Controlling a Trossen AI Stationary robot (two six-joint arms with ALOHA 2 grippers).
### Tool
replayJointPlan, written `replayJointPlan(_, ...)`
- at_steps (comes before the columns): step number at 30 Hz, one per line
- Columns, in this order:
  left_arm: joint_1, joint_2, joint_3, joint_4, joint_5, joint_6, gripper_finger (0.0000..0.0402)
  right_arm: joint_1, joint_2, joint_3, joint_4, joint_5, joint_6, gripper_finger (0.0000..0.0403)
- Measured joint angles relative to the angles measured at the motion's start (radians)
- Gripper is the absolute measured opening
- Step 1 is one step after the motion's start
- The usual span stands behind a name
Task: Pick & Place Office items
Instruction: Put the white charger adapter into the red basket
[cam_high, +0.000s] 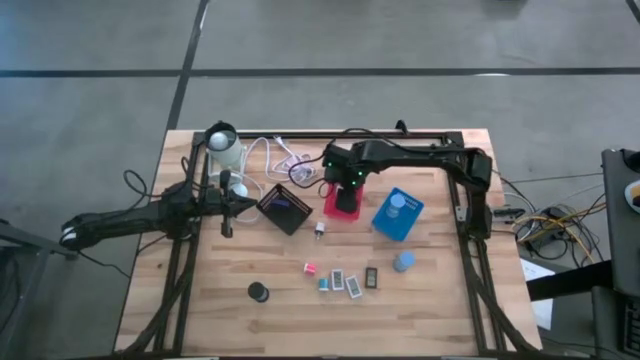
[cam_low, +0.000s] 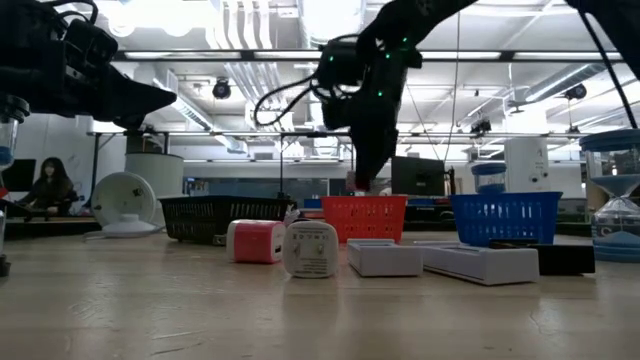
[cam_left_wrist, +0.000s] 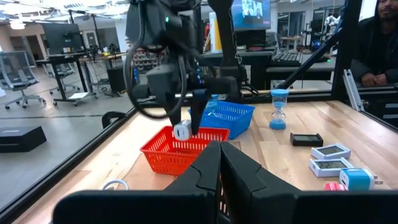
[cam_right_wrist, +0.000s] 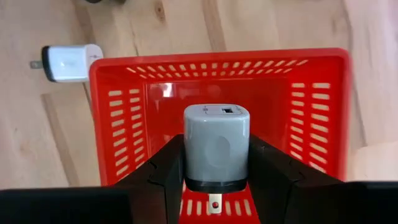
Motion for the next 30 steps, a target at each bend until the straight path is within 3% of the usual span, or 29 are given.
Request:
replayJointPlan(16, 0.0, 0.0, 0.0, -0.006, 0.0, 0.0, 0.0016, 0.0, 0.133, 0.024, 0.005, -0.007, -0.002, 0.0131)
replayJointPlan(30, 0.0, 0.0, 0.0, -0.002, 0.0, 0.0, 0.0016, 0.0, 0.167, 0.022, 0.021, -0.006, -0.021, 0.0144)
